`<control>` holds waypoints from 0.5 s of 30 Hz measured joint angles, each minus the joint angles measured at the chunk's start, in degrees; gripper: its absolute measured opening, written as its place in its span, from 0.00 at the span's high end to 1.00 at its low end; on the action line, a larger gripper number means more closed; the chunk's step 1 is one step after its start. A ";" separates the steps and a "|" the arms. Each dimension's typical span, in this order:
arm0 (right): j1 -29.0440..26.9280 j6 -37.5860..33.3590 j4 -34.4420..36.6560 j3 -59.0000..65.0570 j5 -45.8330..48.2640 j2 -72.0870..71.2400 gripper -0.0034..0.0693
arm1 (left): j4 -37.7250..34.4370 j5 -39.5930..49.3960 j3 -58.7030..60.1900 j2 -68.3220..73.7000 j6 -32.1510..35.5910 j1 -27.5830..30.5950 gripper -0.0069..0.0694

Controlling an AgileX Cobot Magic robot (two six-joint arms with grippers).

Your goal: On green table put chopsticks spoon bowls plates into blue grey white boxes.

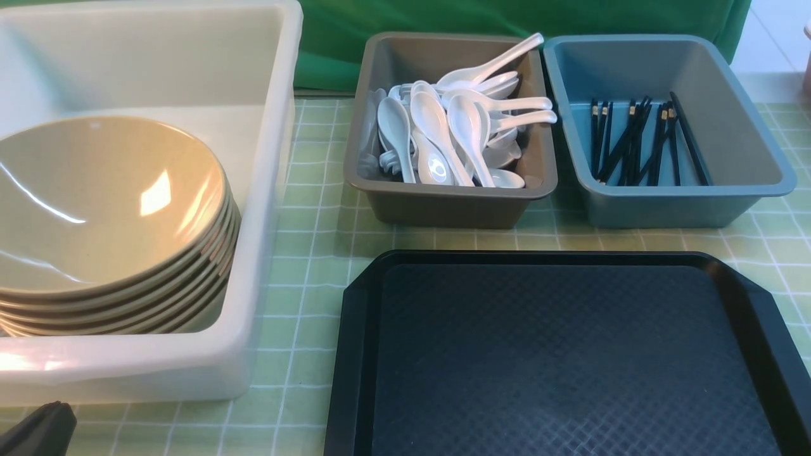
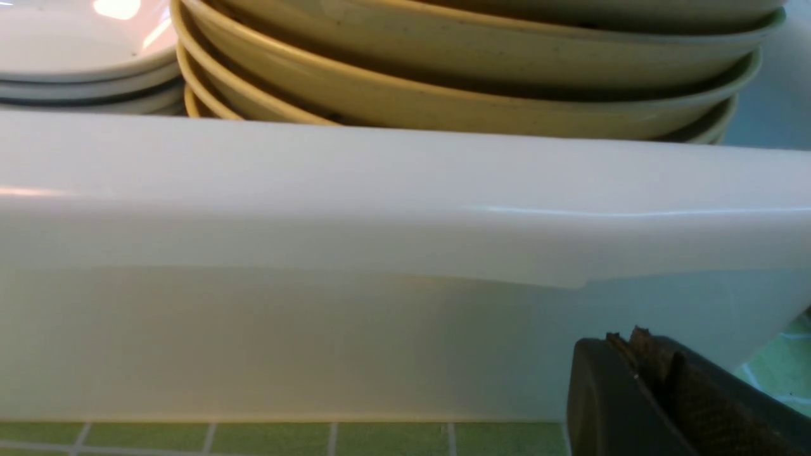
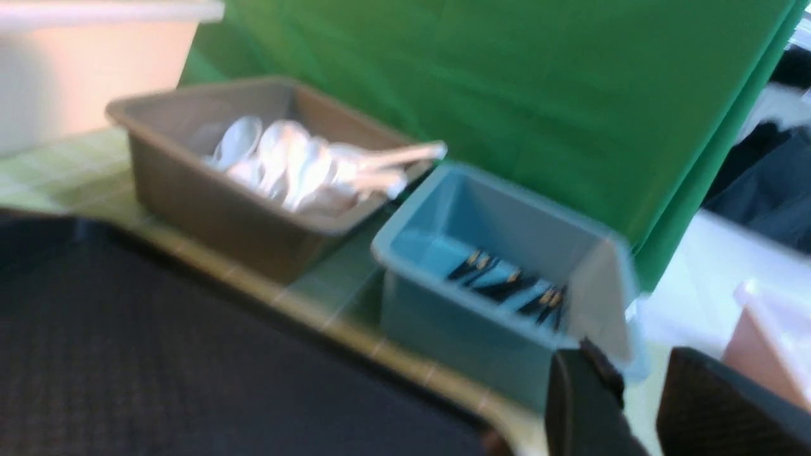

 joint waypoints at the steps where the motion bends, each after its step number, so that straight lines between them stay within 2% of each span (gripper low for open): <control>1: 0.00 1.00 -0.30 1.03 0.13 0.00 0.68 | 0.00 0.00 0.00 0.00 0.00 0.00 0.91; 10: -2.08 17.51 -10.68 12.11 2.51 0.00 0.68 | -0.04 0.00 0.00 0.00 0.00 0.00 0.91; 15: -2.53 22.06 -14.38 13.31 2.46 0.00 0.67 | -0.04 0.00 0.00 0.00 0.00 0.00 0.91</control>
